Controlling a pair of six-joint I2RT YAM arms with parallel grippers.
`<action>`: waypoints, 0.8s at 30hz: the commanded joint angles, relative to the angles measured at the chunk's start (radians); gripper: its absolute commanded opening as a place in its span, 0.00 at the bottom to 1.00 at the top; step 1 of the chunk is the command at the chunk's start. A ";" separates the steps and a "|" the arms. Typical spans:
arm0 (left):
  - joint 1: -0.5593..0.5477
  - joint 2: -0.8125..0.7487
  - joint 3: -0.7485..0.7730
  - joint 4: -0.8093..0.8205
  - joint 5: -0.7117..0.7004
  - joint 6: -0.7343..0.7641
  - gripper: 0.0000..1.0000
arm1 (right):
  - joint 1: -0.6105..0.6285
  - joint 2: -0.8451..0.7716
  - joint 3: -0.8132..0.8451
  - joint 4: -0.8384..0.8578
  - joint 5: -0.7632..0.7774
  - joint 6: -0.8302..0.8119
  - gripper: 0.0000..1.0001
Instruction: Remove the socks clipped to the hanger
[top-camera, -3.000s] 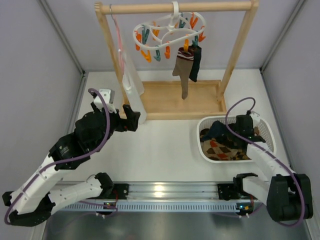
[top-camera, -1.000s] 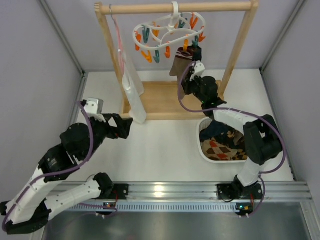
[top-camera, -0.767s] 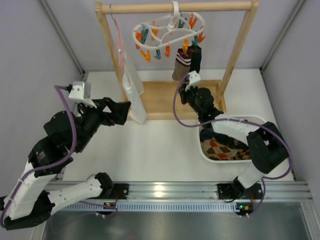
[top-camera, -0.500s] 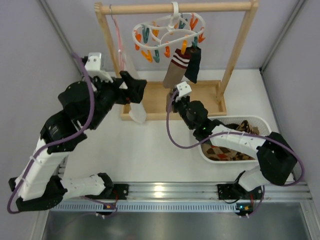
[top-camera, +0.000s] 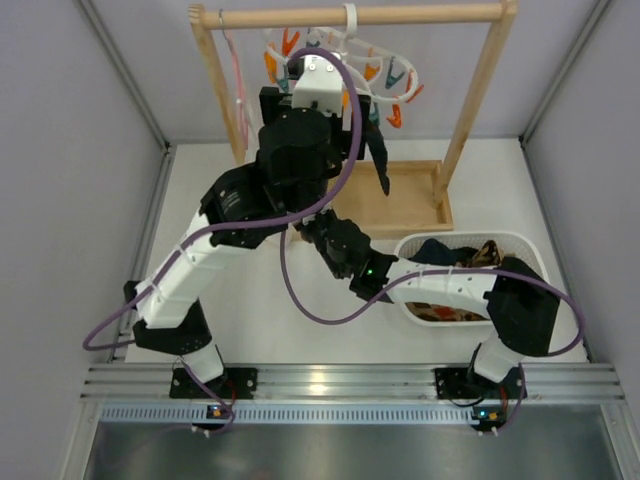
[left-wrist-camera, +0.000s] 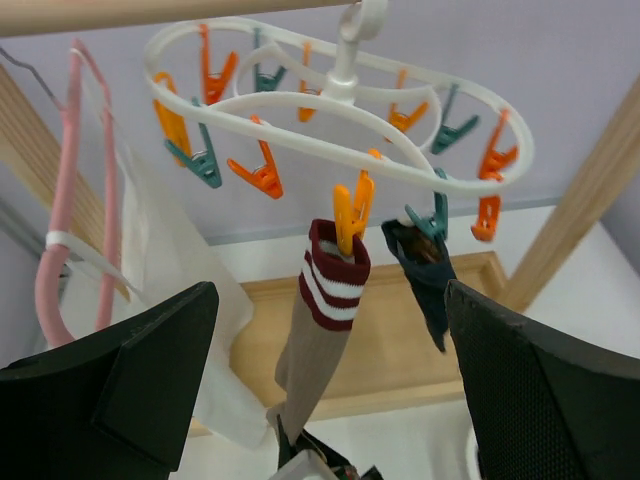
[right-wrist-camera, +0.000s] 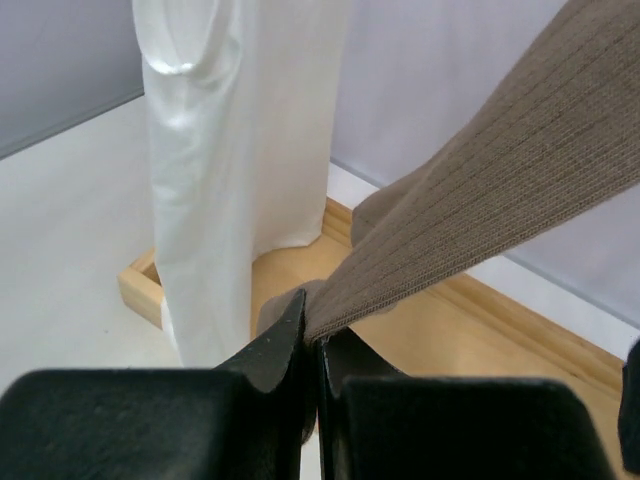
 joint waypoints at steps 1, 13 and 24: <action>0.005 0.088 0.127 0.000 -0.164 0.184 0.99 | 0.030 0.040 0.098 -0.023 0.044 -0.028 0.00; 0.214 0.125 0.034 0.001 0.051 0.063 0.88 | 0.047 0.083 0.169 -0.091 0.037 0.004 0.00; 0.331 0.088 0.001 0.006 0.362 -0.044 0.81 | 0.046 0.076 0.150 -0.107 0.003 0.024 0.00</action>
